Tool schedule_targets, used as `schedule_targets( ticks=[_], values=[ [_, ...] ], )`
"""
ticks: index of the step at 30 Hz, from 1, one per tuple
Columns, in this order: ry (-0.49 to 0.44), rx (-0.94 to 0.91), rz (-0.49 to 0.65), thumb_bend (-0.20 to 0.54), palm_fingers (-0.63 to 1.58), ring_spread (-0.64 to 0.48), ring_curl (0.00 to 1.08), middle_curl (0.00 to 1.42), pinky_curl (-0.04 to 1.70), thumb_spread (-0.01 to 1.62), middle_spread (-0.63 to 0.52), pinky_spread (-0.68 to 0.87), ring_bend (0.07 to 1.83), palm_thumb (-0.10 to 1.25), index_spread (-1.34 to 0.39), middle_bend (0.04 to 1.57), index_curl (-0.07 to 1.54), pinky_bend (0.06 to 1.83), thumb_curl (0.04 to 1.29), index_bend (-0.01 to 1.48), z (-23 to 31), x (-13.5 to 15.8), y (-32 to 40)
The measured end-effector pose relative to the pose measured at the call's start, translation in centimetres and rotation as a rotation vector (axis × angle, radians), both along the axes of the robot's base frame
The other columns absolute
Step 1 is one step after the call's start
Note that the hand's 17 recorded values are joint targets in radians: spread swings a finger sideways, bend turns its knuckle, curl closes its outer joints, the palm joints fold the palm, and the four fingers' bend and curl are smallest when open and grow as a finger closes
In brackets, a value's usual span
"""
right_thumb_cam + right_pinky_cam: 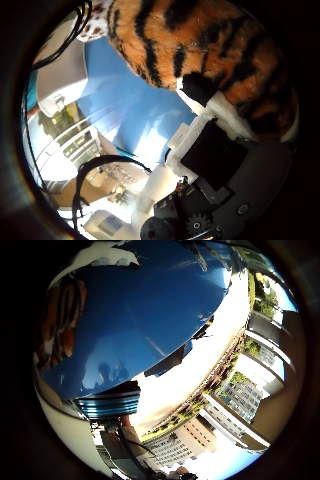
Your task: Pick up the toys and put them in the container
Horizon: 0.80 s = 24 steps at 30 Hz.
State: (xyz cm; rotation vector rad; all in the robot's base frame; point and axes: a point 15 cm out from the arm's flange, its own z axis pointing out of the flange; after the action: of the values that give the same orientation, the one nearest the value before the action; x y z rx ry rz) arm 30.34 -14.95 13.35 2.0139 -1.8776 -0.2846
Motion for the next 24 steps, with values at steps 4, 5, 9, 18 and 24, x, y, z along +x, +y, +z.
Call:
schedule_targets(
  ticks=[4, 5, 9, 18, 24],
  values=[
    [0.018, 0.006, 0.024, -0.007, 1.05, 0.13, 0.56, 0.57, 0.27, 1.12, -0.13, 0.39, 1.04, 0.71, -0.28, 0.68, 0.18, 0.88, 0.38, 0.13, -0.5, -0.1, 0.3],
    [0.020, 0.009, 0.024, -0.004, 1.04, 0.11, 0.58, 0.59, 0.28, 1.11, -0.14, 0.39, 1.07, 0.73, -0.30, 0.71, 0.17, 0.90, 0.39, 0.13, -0.6, -0.1, 0.2],
    [-0.001, 0.016, 0.021, 0.022, 1.10, 0.03, 0.67, 0.72, 0.38, 1.09, -0.19, 0.35, 1.22, 0.88, -0.44, 0.89, 0.12, 1.16, 0.46, 0.22, 0.1, 0.0, -0.4],
    [0.001, 0.044, 0.012, 0.011, 1.03, -0.05, 0.75, 0.89, 0.54, 1.09, -0.23, 0.25, 1.31, 0.97, -0.67, 1.04, 0.08, 1.40, 0.56, 0.44, 7.2, -3.8, -1.7],
    [-0.069, 0.095, 0.066, -0.011, 0.94, -0.09, 0.80, 0.99, 0.64, 1.11, -0.25, 0.20, 1.37, 0.98, -0.82, 1.09, 0.06, 1.46, 0.63, 0.61, 16.3, -3.5, 0.0]
  ],
)
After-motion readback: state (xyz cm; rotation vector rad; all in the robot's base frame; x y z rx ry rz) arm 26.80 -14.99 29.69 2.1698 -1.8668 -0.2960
